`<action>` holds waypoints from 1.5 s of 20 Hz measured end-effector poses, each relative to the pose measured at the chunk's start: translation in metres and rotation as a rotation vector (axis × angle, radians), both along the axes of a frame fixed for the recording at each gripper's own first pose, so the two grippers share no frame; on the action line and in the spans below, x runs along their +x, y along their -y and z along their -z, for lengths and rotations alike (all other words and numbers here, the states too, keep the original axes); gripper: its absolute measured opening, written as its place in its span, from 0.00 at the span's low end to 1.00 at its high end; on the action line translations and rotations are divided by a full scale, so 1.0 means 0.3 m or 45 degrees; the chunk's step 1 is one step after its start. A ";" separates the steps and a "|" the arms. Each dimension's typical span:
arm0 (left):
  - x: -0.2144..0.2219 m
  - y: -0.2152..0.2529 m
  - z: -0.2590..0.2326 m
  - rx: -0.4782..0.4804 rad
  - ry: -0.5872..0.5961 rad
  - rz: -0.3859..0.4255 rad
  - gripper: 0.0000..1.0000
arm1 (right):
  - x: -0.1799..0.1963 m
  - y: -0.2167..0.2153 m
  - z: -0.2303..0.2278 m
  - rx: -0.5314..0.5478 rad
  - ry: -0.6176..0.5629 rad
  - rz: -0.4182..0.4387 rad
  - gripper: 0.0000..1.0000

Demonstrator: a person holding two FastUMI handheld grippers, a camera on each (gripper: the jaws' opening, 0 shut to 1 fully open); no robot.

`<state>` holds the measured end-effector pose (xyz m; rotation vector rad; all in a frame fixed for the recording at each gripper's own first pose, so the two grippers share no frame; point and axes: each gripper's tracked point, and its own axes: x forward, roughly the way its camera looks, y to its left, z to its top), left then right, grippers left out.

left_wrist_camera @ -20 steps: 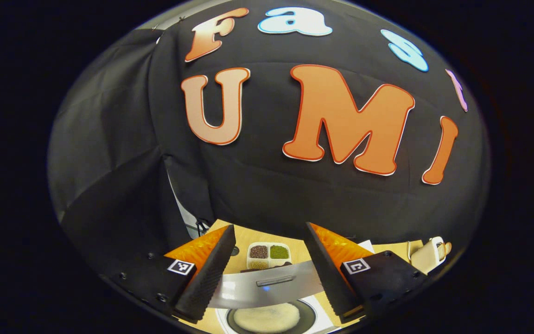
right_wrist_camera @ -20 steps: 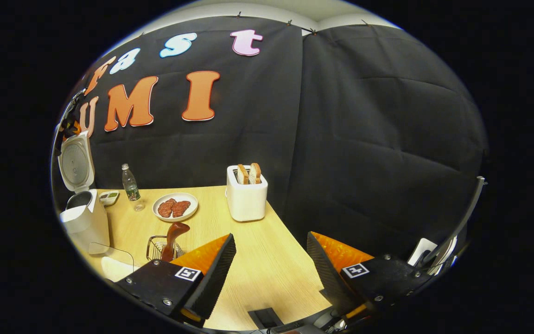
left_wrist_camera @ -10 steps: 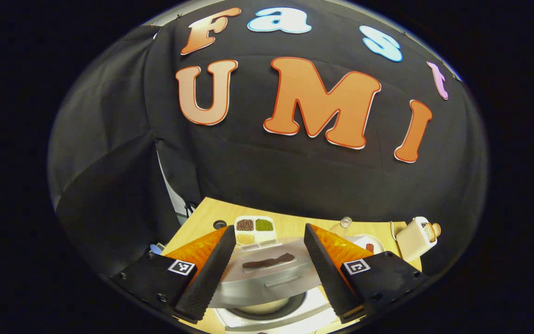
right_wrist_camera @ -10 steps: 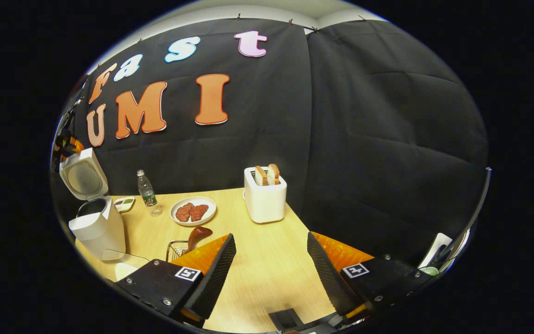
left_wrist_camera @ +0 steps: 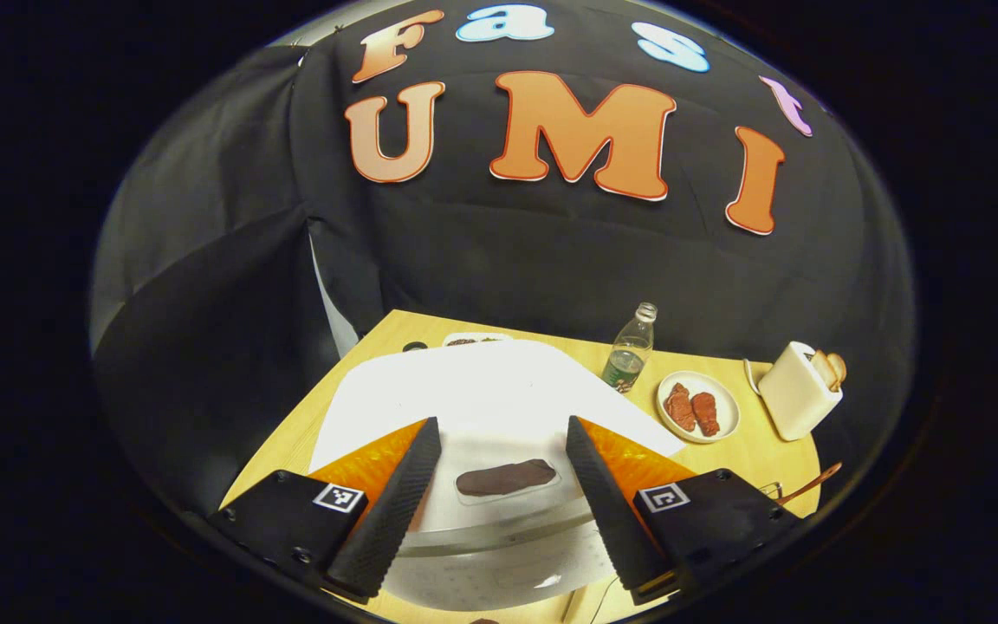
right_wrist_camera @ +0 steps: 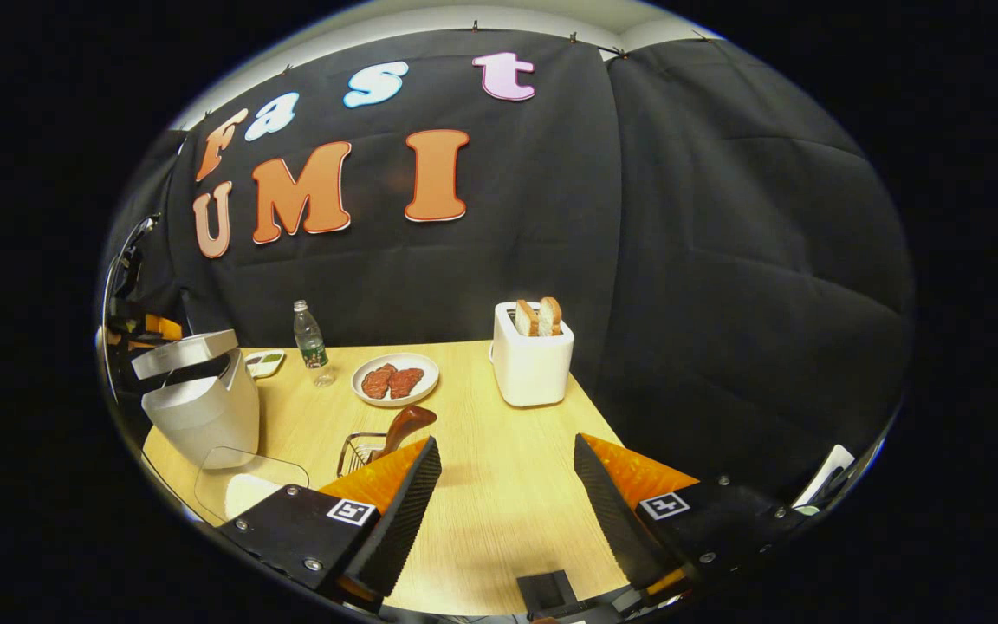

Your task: Close the left gripper, press the button to open the rice cooker; take a wooden spoon from the chopstick holder with the right hand, scoop a spoonful of rice and pour it into the rice cooker, then put the wooden spoon back into the chopstick holder.

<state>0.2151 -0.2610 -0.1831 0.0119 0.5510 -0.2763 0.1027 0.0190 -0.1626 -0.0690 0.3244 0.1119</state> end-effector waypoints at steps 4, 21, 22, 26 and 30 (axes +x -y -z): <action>-0.039 0.003 0.075 0.015 0.005 -0.062 0.98 | -0.010 0.013 0.019 -0.029 -0.020 -0.020 0.95; -0.075 0.064 0.135 0.089 0.001 0.035 0.99 | 0.020 0.117 0.014 0.088 -0.047 0.090 0.95; -0.080 0.055 0.113 0.068 -0.010 0.040 0.99 | 0.027 0.115 -0.020 0.100 -0.026 0.095 0.95; -0.046 -0.046 -0.140 -0.014 0.118 0.045 0.99 | 0.062 0.115 -0.186 0.123 0.071 0.098 0.95; -0.022 -0.240 -0.493 -0.034 0.337 0.005 1.00 | 0.079 0.114 -0.422 0.124 0.205 0.089 0.95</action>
